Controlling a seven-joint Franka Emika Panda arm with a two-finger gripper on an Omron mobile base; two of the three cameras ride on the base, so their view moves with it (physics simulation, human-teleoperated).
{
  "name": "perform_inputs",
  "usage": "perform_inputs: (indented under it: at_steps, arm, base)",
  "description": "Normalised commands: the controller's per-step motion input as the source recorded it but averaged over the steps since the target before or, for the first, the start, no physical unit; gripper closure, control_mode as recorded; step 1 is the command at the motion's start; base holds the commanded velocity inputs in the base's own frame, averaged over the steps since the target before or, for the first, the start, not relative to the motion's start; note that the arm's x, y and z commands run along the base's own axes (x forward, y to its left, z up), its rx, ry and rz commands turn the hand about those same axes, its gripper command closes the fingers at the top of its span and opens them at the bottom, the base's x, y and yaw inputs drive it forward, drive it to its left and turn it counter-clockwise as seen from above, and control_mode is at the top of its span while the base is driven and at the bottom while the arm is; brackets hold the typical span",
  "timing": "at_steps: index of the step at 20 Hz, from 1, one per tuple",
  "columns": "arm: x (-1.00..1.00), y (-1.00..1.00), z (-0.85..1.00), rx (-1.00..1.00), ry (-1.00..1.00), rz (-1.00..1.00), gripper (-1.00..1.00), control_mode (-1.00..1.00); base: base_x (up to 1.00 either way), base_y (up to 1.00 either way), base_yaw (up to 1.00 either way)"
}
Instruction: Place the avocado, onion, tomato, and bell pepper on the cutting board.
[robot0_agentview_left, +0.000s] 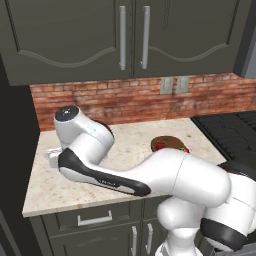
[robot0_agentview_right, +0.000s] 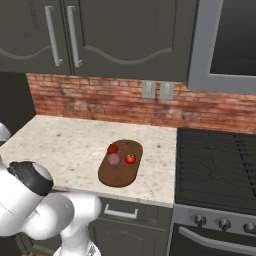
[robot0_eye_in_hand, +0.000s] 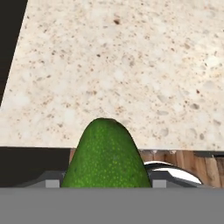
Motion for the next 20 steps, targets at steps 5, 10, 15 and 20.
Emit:
perform_inputs:
  at_steps: [5,10,15,20]
  arm:
    - [-0.58,-0.53,0.6,0.0,-0.05,0.01,1.0,-1.0]
    - [-0.62,-0.73,0.62,0.0,-0.07,0.03,1.0,-1.0]
    - [-0.57,-0.88,0.47,0.0,-0.06,0.04,1.0,-1.0]
    - [-0.51,-0.95,0.31,0.0,-0.01,0.03,1.0,-1.0]
  base:
    - [0.0,0.0,0.0]
    - [0.0,0.0,0.0]
    - [0.0,0.0,0.0]
    - [0.0,0.0,0.0]
